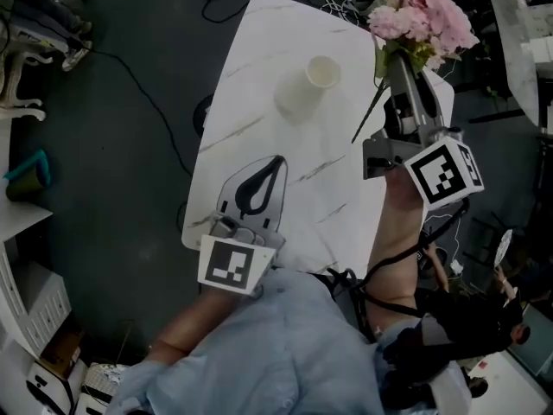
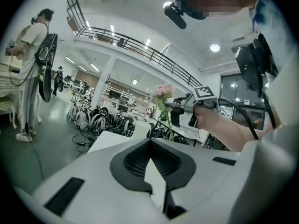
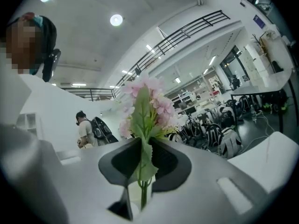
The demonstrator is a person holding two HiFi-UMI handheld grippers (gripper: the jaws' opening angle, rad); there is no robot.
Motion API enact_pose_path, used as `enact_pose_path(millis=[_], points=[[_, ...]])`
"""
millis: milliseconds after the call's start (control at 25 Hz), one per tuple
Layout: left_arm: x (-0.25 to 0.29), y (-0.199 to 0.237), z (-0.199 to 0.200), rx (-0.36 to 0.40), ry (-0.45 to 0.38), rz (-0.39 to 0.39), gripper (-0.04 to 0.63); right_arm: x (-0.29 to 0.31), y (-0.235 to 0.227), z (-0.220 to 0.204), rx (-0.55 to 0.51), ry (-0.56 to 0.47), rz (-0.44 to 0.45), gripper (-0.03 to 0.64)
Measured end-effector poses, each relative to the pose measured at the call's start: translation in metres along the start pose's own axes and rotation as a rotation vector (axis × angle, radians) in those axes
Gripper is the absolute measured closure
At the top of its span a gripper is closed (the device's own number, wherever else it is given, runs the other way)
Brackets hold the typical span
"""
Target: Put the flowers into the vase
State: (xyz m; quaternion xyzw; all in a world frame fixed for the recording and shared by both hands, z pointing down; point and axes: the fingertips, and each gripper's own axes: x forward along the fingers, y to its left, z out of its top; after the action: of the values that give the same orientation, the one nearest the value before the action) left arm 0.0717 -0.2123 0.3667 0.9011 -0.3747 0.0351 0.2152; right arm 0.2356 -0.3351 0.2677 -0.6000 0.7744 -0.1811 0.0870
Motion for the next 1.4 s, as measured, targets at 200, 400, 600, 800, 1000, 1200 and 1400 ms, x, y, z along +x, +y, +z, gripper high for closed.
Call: enact_pose_path(millis=[200,400,600,800,1000,1200,1400], points=[[-0.011,0.012,0.003,-0.015,-0.014,0.027,0.589,0.011,0.037,0.043,-0.008,-0.103,0.103,0.561],[-0.017,0.021,0.009,-0.022,-0.035,0.047,0.591,0.019,0.063,0.088,0.001,-0.212,0.187,0.561],[-0.021,0.027,0.012,-0.029,-0.053,0.072,0.59,0.027,0.078,0.105,0.0,-0.281,0.243,0.561],[-0.029,0.036,0.005,-0.03,-0.063,0.099,0.589,0.036,0.08,0.083,-0.015,-0.286,0.274,0.561],[-0.033,0.044,-0.003,-0.039,-0.064,0.12,0.591,0.041,0.076,0.055,-0.049,-0.288,0.299,0.561],[-0.025,0.034,0.009,-0.038,-0.052,0.12,0.591,0.041,0.066,0.036,-0.07,-0.253,0.328,0.56],[-0.014,0.025,0.008,-0.031,-0.03,0.101,0.591,0.041,0.051,0.004,-0.056,-0.2,0.327,0.558]])
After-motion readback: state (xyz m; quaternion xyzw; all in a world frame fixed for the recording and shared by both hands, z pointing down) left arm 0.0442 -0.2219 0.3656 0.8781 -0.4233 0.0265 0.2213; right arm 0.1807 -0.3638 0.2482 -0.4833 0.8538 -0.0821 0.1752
